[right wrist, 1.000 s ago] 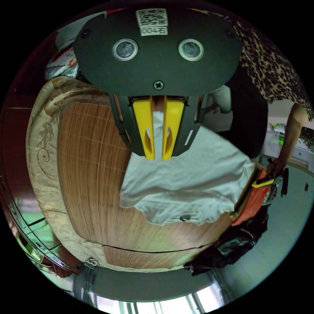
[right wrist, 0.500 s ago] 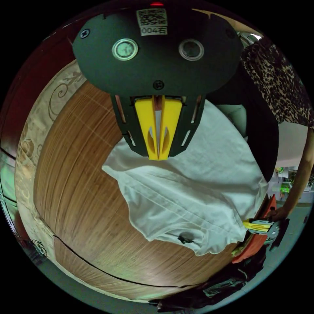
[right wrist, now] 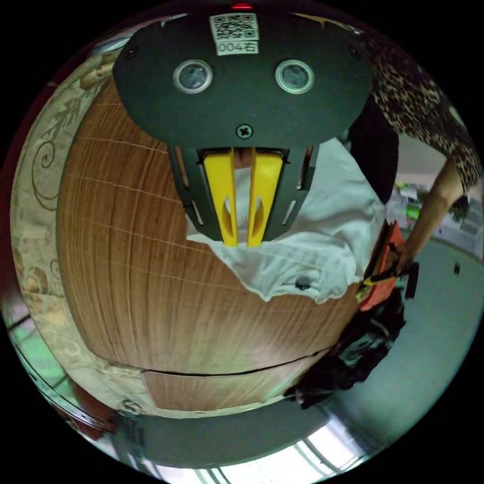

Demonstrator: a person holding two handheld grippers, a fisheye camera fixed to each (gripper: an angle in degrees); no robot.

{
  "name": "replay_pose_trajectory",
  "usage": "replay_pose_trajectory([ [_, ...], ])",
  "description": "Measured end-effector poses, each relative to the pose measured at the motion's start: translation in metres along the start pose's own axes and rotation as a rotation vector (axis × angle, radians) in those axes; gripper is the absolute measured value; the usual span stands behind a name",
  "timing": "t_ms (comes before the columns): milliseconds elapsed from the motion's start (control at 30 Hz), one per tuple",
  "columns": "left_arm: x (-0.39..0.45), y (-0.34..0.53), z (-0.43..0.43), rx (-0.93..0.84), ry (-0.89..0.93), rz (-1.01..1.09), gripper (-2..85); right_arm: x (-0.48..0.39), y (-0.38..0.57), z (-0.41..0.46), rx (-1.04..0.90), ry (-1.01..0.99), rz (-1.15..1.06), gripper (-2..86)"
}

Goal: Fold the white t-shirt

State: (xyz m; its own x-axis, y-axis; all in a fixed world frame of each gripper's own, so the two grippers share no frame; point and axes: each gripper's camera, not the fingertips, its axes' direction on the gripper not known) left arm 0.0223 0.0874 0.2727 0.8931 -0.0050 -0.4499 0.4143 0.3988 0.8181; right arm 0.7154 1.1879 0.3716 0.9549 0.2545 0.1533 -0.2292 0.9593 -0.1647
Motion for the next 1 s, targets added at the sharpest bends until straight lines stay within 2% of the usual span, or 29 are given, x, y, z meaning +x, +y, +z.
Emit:
replay_pose_trajectory([
  [133, -0.001, 0.023, -0.002, 0.014, -0.127, 0.151, 5.9, -0.017, 0.025, 0.007, 0.004, 0.08, -0.091, 9.0],
  [333, -0.007, 0.025, 0.01, 0.033, -0.132, 0.21, 9.3, 0.035, 0.051, -0.001, 0.153, 0.097, 0.129, 9.7],
  [533, -0.016, 0.016, 0.027, -0.027, -0.126, 0.188, 11.2, 0.079, 0.067, 0.003, 0.158, 0.076, 0.21, 10.6],
  [767, -0.024, 0.021, 0.025, 0.038, -0.066, 0.138, 7.2, 0.132, 0.075, 0.011, 0.165, -0.026, 0.291, 13.5],
  [1000, -0.025, 0.024, 0.02, 0.056, -0.041, 0.131, 3.7, 0.132, 0.062, 0.029, 0.082, -0.067, 0.158, 12.6],
])
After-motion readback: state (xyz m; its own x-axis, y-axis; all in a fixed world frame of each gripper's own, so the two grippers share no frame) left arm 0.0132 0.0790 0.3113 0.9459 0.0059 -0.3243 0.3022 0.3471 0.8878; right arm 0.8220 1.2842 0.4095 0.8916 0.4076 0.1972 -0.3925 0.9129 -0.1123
